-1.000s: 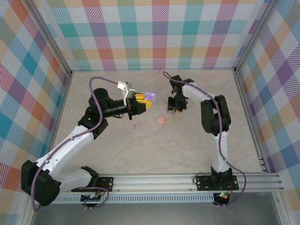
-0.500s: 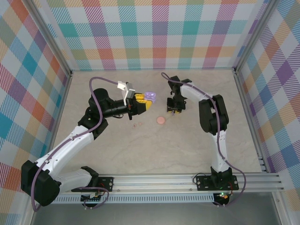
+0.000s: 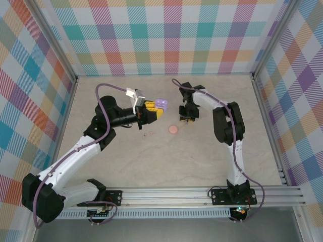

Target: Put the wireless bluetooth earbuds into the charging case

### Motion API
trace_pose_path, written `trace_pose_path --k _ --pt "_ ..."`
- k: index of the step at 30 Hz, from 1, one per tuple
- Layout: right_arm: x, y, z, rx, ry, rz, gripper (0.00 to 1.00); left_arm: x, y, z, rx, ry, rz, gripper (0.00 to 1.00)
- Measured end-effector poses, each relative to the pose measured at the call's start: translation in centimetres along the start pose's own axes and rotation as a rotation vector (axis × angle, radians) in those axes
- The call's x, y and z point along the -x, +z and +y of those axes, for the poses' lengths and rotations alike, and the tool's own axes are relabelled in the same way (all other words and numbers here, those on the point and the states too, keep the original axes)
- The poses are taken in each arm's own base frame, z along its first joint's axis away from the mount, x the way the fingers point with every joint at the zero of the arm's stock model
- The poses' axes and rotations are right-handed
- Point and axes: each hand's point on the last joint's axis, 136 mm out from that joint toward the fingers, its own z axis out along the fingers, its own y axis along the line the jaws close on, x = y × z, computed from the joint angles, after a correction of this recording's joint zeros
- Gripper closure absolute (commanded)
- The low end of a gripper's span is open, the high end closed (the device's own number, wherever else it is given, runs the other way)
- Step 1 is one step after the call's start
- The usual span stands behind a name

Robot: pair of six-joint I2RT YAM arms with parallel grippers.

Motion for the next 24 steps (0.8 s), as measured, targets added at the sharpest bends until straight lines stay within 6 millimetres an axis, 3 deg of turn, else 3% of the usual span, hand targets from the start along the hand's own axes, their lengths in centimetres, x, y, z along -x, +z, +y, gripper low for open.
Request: trace_pose_path --k 19,24 --pt "-0.1 -0.2 -0.4 -0.040 -0.003 -0.018 0.76 -0.6 0.0 0.4 0.024 -0.021 0.019 0.89" --pt "-0.9 -0.3 -1.1 -0.020 0.015 -0.010 0.76 -0.9 -0.1 1.3 0.069 -0.033 0.029 0.89"
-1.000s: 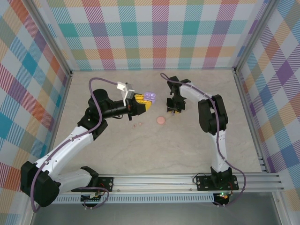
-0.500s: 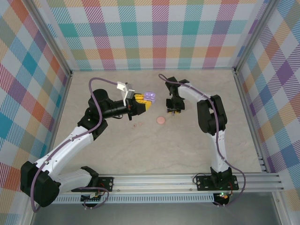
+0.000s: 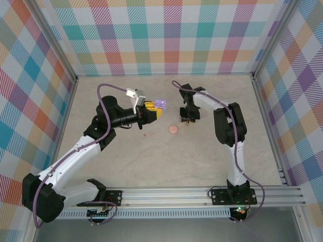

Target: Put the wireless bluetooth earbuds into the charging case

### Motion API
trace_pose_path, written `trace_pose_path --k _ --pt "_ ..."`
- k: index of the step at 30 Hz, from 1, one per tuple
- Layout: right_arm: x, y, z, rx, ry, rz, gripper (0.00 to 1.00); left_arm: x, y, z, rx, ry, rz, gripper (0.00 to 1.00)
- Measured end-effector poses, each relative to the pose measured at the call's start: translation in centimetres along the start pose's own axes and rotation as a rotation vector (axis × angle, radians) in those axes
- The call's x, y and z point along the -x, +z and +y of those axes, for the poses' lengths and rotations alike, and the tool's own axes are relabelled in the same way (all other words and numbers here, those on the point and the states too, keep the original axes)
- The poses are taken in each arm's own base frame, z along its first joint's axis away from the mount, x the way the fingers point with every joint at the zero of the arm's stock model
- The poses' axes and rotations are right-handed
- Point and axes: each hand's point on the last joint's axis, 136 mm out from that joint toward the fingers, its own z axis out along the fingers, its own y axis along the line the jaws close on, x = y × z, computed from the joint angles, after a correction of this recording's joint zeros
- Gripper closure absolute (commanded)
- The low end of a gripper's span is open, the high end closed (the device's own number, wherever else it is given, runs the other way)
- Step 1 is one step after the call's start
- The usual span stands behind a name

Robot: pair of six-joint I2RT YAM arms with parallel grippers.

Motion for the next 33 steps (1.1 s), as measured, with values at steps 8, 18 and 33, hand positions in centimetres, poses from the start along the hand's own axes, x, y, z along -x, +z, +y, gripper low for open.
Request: trace_pose_path --k 8,18,33 --pt "-0.3 -1.7 -1.9 0.051 0.052 -0.041 0.78 -1.8 0.7 2.4 0.094 -0.055 0.047 0.89" --pt "-0.6 -5.6 -1.3 0.184 0.053 -0.144 0.78 -6.1 2.5 6.1 0.169 -0.202 0.137 0.89" --pt "-0.7 -16.6 2.6 0.463 -0.053 -0.392 0.77 -9.8 4.0 8.9 0.221 -0.341 0.179 0.89"
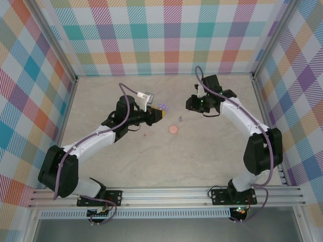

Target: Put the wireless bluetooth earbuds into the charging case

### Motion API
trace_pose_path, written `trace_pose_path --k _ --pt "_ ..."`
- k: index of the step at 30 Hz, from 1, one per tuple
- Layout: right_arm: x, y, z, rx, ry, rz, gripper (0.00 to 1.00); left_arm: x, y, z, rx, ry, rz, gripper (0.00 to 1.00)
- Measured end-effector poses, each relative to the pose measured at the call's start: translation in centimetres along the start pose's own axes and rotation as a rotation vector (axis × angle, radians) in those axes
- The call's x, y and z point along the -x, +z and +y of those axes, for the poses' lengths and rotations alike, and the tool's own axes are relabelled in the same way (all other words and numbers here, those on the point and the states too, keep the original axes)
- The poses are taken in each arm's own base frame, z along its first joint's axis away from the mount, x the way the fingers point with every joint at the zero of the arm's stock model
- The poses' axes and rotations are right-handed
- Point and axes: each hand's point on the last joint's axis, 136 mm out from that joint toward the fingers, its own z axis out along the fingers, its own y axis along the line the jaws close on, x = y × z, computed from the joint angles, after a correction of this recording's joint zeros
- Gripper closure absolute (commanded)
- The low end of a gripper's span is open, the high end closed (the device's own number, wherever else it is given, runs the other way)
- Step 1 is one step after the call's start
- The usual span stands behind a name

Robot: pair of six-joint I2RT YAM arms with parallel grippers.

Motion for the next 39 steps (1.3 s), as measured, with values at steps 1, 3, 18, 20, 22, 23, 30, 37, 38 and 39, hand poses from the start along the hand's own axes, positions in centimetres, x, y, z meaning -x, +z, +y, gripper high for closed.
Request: trace_pose_path --k 1,3,18,20,22,23,30,37,38,39 --pt "0.2 -0.6 0.6 0.020 -0.014 -0.014 0.77 -0.1 0.2 0.1 -0.002 -0.009 -0.001 0.89" --pt "0.4 -1.6 1.9 0.057 -0.043 -0.039 0.76 -0.2 0.5 0.2 -0.013 -0.020 -0.001 0.89" --pt "0.0 -9.5 10.8 0.310 -0.271 -0.198 0.74 0.4 -0.1 -3.5 -0.189 0.074 -0.043 0.89" --pt "-0.2 -10.2 11.5 0.329 -0.291 -0.210 0.74 0.9 -0.5 -4.6 -0.218 0.109 -0.061 0.88" --pt "-0.3 -10.8 12.1 0.341 -0.307 -0.220 0.74 1.2 -0.9 -5.6 -0.244 0.136 -0.069 0.88" --pt "-0.3 -11.0 12.4 0.347 -0.315 -0.224 0.74 1.2 -1.0 -6.1 -0.256 0.149 -0.073 0.88" --pt "-1.3 -11.3 14.2 0.381 -0.368 -0.216 0.74 1.4 -1.5 -7.3 -0.289 0.184 -0.078 0.88" --pt "-1.6 -11.3 15.0 0.393 -0.389 -0.222 0.74 1.9 -1.6 -7.6 -0.293 0.185 -0.083 0.88" --pt "-1.6 -11.3 15.1 0.395 -0.391 -0.226 0.74 2.1 -1.6 -7.7 -0.294 0.186 -0.087 0.88" --pt "-1.5 -11.4 15.1 0.393 -0.392 -0.230 0.74 2.2 -1.7 -7.8 -0.296 0.188 -0.090 0.88"
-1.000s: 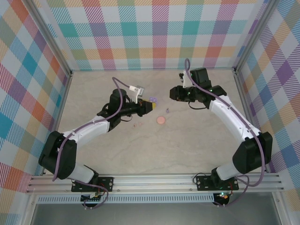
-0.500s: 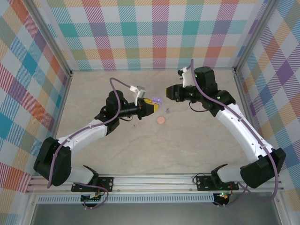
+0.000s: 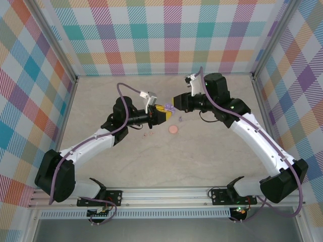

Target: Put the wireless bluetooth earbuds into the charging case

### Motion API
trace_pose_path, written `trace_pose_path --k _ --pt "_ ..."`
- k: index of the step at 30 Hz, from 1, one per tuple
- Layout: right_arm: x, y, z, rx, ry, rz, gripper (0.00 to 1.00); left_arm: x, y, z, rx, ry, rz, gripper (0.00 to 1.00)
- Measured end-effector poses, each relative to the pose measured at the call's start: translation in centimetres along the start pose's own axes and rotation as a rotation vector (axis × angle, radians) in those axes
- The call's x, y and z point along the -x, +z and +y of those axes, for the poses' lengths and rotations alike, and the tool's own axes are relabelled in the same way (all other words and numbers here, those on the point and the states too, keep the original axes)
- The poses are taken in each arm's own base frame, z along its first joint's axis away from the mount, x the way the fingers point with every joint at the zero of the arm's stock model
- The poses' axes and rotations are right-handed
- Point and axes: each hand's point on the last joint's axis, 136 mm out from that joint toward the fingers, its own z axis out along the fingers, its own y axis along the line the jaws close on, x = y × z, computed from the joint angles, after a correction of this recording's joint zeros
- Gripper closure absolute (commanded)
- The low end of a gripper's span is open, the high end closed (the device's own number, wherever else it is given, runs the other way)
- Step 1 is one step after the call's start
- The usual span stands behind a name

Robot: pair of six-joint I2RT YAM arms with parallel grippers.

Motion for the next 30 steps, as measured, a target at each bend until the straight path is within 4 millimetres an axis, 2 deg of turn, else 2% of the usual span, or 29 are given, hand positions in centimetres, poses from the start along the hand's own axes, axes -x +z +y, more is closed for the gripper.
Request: trace_pose_path --k 15,30 --pt "1.5 0.2 0.2 -0.025 -0.002 -0.071 0.74 0.7 0.0 0.1 0.013 -0.033 -0.016 0.88" --pt "1.4 0.3 0.3 -0.028 -0.005 -0.070 0.73 1.2 0.0 0.0 0.013 -0.056 -0.038 0.88"
